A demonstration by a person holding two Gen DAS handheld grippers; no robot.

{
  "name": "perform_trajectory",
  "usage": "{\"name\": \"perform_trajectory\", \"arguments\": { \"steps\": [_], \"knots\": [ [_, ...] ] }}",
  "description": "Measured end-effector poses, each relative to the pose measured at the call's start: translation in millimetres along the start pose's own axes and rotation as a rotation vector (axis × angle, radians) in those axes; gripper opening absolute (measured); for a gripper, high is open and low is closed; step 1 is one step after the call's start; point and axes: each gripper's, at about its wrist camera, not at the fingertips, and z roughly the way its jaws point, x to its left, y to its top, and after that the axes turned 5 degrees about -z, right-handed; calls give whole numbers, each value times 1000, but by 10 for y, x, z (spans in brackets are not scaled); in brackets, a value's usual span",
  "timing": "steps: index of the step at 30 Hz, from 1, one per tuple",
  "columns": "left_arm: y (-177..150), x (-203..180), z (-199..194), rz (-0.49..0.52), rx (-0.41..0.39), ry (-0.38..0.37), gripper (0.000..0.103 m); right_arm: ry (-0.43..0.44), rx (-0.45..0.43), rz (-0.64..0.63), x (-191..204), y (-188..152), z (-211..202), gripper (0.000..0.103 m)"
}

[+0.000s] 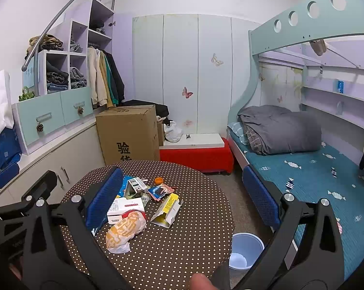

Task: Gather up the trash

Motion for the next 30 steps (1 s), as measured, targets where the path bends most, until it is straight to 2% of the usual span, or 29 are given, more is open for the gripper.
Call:
{"name": "perform_trajectory", "arguments": {
  "steps": [14,30],
  "knots": [
    [-43,0,31,-2,6,-38,99,-3,3,-1,-7,-51,-1,97],
    [-112,31,126,0,31,-31,99,-6,23,-3,-6,-40,48,97]
  ]
}}
